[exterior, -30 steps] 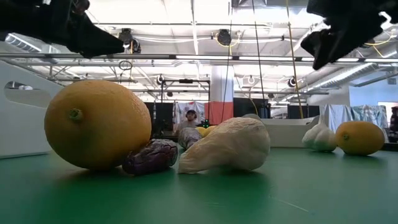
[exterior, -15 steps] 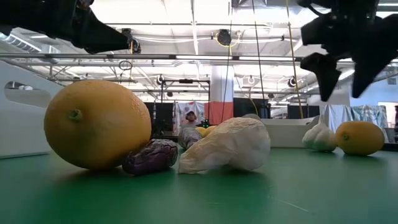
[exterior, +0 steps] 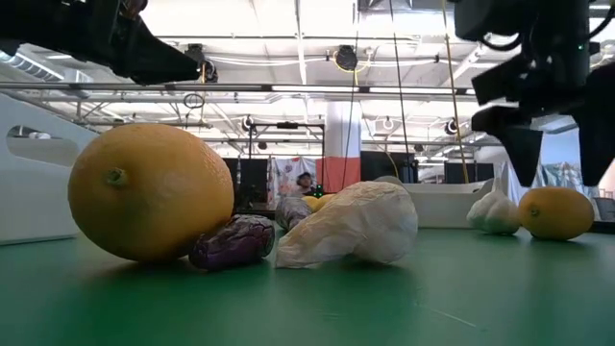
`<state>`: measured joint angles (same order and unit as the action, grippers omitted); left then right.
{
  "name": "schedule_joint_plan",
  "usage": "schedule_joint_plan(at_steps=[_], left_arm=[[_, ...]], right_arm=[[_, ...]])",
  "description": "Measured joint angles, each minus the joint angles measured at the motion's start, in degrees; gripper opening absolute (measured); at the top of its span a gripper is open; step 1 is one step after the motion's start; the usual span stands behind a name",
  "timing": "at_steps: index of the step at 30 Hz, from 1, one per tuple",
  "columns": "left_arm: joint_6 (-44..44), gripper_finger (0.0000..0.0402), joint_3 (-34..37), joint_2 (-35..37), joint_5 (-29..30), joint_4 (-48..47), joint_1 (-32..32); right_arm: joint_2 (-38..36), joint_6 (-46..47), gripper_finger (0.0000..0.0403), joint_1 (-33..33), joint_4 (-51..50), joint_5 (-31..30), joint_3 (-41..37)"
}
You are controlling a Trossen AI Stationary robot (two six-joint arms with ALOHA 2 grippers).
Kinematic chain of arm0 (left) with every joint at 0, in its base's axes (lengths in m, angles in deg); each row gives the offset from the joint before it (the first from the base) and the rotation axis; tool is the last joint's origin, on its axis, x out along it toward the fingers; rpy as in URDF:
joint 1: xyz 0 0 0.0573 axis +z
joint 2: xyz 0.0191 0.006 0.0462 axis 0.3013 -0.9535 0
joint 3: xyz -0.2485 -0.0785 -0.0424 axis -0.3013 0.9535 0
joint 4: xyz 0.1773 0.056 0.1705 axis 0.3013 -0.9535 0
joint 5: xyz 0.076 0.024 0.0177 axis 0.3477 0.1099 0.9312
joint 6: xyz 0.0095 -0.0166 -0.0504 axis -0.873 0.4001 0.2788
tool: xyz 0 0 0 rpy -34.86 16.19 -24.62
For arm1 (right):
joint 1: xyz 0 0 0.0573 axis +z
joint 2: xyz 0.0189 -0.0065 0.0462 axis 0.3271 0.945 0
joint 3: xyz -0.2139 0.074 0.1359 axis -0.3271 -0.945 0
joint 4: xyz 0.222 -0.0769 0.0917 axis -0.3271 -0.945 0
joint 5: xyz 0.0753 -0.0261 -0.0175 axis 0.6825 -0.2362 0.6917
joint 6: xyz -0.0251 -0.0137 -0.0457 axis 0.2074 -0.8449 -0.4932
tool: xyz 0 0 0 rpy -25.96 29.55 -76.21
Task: Sort produce into baskets
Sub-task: Put the lemon into the top white bin
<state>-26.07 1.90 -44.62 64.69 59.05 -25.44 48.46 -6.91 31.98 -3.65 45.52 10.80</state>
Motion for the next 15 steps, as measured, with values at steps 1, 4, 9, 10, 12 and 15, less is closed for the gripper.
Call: schedule_joint_plan(at_steps=[1,4,9,10,12,15], left_arm=[[0.01,0.0251,0.0,0.02,0.0,-0.14,0.0],[0.03,0.0251,0.0,0.02,0.0,-0.85,0.0],[0.01,0.0251,0.0,0.02,0.0,-0.88,0.0],[0.01,0.0251,0.0,0.02,0.0,-0.88,0.0],[0.01,0.0251,0.0,0.02,0.0,-0.88,0.0],[0.01,0.0251,0.0,0.02,0.0,-0.87,0.0]], right_arm=[[0.75,0.64,0.0325,0.0,0.0,0.0,0.0],[2.98,2.14,0.0325,0.0,-0.03,-0.03,0.0],[6.27,2.31,0.0324,0.0,0.04,-0.13,0.0],[6.89,2.37,0.0323,0.0,0.04,-0.13,0.0],[7.83,2.41,0.0316,0.0,0.09,-0.11,0.0],[8.47,2.41,0.0298,0.0,0.14,-0.11,0.0]])
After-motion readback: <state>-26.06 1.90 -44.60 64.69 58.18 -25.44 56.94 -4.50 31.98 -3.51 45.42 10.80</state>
